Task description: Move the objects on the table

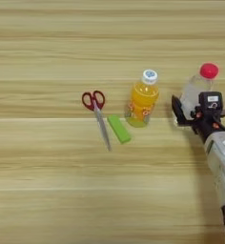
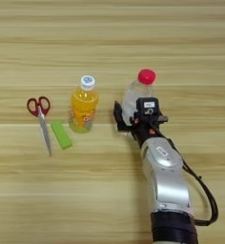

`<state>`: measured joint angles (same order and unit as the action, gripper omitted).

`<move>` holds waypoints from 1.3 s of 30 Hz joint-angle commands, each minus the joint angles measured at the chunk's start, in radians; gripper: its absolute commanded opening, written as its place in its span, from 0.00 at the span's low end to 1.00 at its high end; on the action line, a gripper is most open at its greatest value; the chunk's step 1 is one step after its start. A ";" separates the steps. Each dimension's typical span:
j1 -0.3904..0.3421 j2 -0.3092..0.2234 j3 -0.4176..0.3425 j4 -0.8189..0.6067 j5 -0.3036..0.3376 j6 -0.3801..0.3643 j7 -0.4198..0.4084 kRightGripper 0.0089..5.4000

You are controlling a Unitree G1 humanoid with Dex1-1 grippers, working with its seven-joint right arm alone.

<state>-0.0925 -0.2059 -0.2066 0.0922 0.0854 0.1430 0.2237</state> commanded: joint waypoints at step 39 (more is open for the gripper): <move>0.096 0.021 0.090 -0.232 0.007 0.022 -0.010 1.00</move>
<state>0.0461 -0.1647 -0.1083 -0.0966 0.0963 0.1871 0.2249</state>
